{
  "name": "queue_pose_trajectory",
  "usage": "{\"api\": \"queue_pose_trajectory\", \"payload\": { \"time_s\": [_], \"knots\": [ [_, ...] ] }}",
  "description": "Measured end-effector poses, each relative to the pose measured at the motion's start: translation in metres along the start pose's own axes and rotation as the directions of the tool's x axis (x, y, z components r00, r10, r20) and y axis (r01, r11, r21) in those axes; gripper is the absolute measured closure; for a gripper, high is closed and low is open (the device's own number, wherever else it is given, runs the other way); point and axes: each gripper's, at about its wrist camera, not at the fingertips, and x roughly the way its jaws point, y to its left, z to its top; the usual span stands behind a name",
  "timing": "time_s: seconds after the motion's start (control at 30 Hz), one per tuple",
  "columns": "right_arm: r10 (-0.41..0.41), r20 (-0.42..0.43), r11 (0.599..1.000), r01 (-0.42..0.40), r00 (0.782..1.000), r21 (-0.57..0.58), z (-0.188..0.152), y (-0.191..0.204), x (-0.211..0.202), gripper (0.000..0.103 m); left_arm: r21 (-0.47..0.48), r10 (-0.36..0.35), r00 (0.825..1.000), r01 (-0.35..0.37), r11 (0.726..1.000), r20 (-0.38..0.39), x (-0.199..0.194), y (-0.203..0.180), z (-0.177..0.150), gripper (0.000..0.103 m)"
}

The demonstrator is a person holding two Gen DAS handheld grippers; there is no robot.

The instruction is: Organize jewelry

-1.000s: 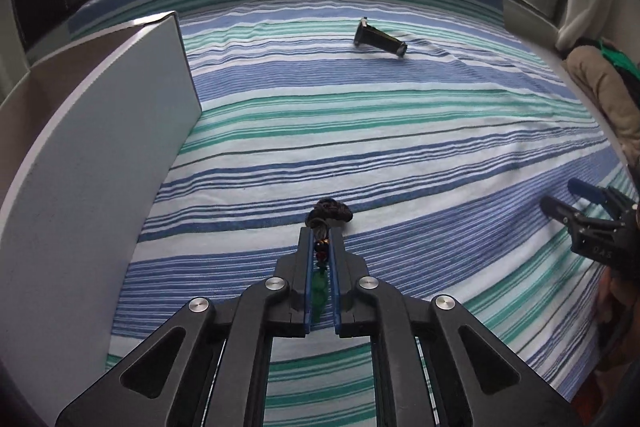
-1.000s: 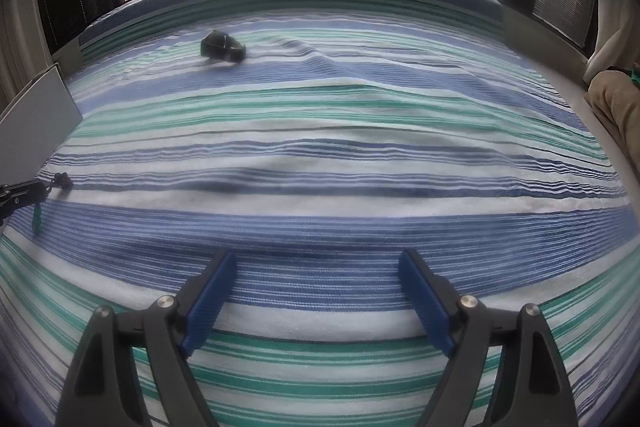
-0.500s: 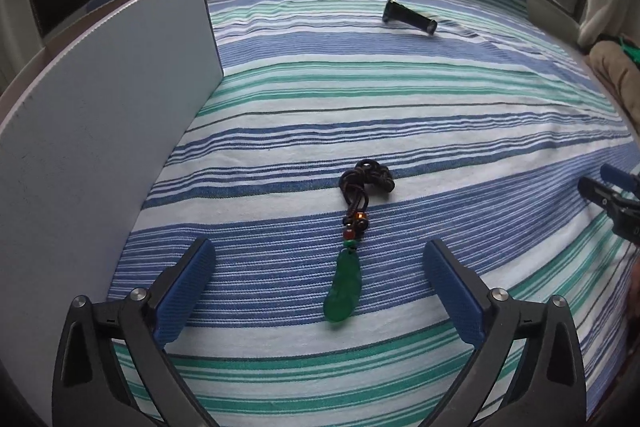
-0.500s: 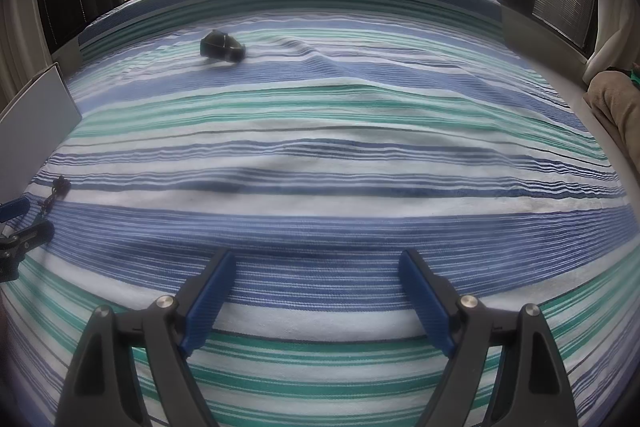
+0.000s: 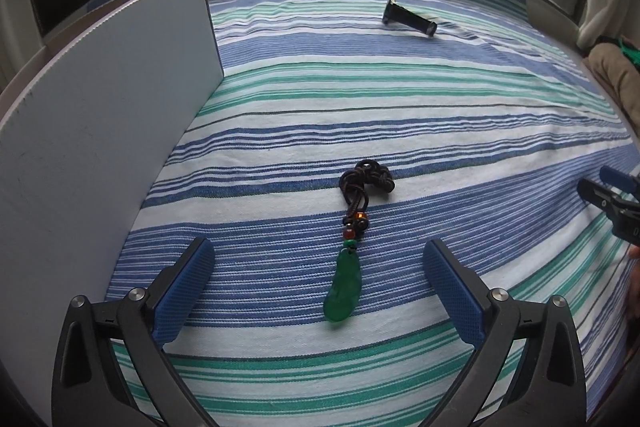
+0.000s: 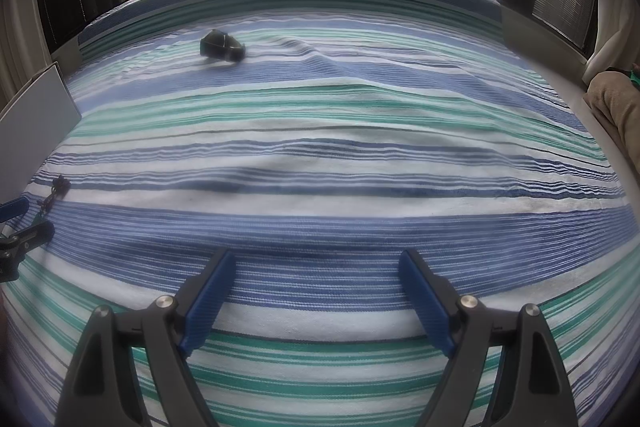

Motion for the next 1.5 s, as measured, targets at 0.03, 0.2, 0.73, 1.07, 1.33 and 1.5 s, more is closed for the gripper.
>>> {"api": "queue_pose_trajectory", "payload": {
  "time_s": [0.03,0.2,0.73,1.07,1.33,1.5],
  "knots": [
    [0.002,-0.004,1.0,-0.002,1.0,-0.008,0.0,0.0,-0.001,0.017,0.0,0.0,1.0,0.0,1.0,0.0,0.0,0.0,0.0,0.001],
    [0.103,-0.087,0.989,-0.112,0.991,-0.099,0.036,0.002,-0.006,0.017,0.0,0.0,1.0,0.0,1.0,0.001,0.0,0.0,0.0,0.001],
    [0.1,-0.083,0.866,-0.128,0.992,-0.484,0.212,0.139,0.106,0.026,0.0,-0.001,1.0,0.001,1.0,0.003,0.001,0.0,0.0,0.001],
    [0.125,-0.116,0.937,-0.156,0.985,-0.314,0.204,0.097,0.102,0.096,0.0,-0.001,1.0,0.001,1.0,0.004,0.001,0.0,0.0,0.001],
    [0.251,-0.078,0.946,-0.262,0.965,-0.194,0.155,0.039,0.035,0.097,0.0,-0.001,1.0,0.001,1.0,0.005,0.001,0.0,0.0,0.001],
    [0.338,-0.039,0.932,-0.34,0.94,-0.128,0.111,0.014,-0.016,0.097,0.0,0.0,1.0,0.0,1.0,0.005,0.001,0.0,0.0,0.001]
  ]
}}
